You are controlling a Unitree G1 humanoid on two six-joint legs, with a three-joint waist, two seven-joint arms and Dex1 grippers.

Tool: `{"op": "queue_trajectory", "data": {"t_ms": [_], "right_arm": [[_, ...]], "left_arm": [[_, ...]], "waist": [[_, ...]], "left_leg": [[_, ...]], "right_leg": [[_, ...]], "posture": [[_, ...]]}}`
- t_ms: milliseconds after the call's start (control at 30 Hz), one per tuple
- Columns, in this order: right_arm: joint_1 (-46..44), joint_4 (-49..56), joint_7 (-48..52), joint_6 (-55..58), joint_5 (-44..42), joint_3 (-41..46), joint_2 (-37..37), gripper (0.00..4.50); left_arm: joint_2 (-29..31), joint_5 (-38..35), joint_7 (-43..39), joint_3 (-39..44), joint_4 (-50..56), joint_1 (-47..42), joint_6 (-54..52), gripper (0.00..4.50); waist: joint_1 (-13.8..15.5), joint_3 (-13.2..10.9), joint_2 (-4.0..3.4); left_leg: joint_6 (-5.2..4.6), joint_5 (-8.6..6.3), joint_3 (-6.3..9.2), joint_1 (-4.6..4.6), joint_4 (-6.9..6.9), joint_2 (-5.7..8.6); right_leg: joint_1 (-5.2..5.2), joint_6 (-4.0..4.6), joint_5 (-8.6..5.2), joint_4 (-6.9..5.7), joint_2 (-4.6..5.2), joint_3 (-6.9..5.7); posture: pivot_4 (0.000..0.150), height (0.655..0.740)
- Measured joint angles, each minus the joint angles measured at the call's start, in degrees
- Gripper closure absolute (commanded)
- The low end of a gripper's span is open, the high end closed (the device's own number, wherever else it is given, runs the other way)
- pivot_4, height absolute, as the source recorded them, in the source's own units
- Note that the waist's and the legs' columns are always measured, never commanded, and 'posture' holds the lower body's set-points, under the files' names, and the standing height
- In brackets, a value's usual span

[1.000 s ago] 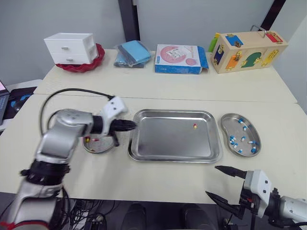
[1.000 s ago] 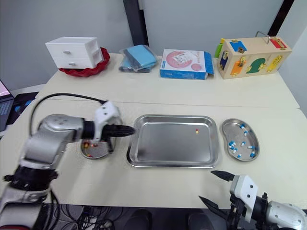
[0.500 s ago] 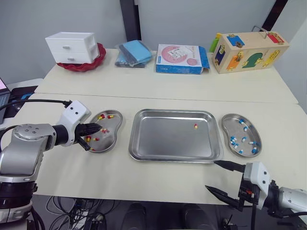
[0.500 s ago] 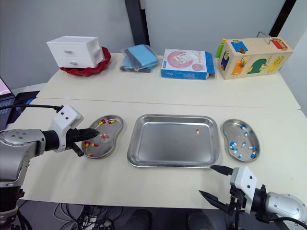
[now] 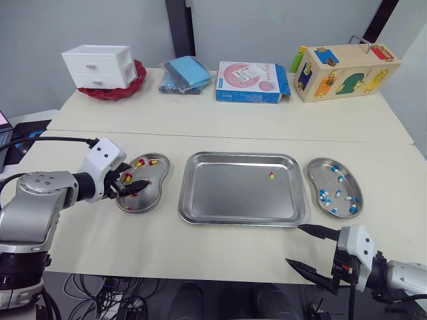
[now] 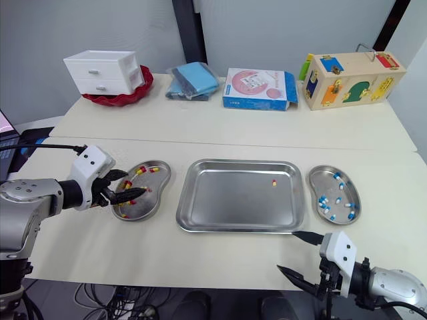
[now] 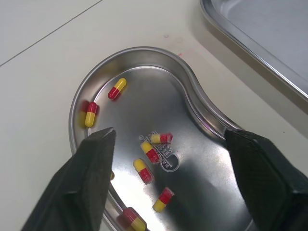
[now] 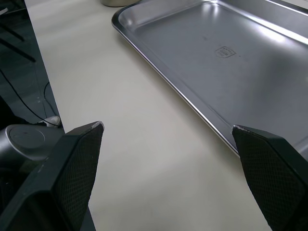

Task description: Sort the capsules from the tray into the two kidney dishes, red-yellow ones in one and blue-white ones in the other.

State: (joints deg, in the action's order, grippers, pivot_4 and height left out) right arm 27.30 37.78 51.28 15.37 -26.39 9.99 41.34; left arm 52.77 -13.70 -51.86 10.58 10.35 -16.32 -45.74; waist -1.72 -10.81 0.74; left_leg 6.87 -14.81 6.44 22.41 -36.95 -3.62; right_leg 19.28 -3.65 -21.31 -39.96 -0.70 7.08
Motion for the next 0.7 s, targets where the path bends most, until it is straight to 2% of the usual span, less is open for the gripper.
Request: {"op": "queue_trajectory", "data": {"t_ms": [400, 567, 700], "right_arm": [[-0.7, -0.5, 1.1, 0.0, -0.1, 0.1, 0.5, 0.0], [-0.1, -1.8, 1.6, -0.8, 0.0, 0.1, 0.5, 0.0], [0.8, -2.9, 2.3, -1.8, 0.2, 0.9, 0.6, 0.0]], "left_arm": [[-0.1, -3.4, 0.2, 1.1, 0.4, 2.4, 0.0, 0.03], [-1.3, -8.1, -0.3, 5.0, -0.1, 2.6, -0.2, 0.03], [-1.5, -14.7, -3.1, 11.0, -1.3, 5.3, -2.4, 0.03]], "waist": [[0.0, 0.0, 0.0], [0.0, 0.0, 0.0], [-0.1, 0.0, 0.0]], "left_leg": [[0.0, 0.0, 0.0, 0.0, 0.01, 0.0], [0.0, 0.0, -0.01, 0.0, 0.01, 0.0], [0.0, 0.0, -0.02, 0.0, 0.02, -0.01]], "right_leg": [[0.01, 0.0, 0.0, 0.0, 0.0, 0.0], [0.01, 0.0, 0.0, 0.0, 0.0, 0.0], [0.02, 0.0, 0.0, 0.0, 0.0, 0.01]], "posture": [[0.15, 0.74], [0.15, 0.74], [0.15, 0.74]]}}
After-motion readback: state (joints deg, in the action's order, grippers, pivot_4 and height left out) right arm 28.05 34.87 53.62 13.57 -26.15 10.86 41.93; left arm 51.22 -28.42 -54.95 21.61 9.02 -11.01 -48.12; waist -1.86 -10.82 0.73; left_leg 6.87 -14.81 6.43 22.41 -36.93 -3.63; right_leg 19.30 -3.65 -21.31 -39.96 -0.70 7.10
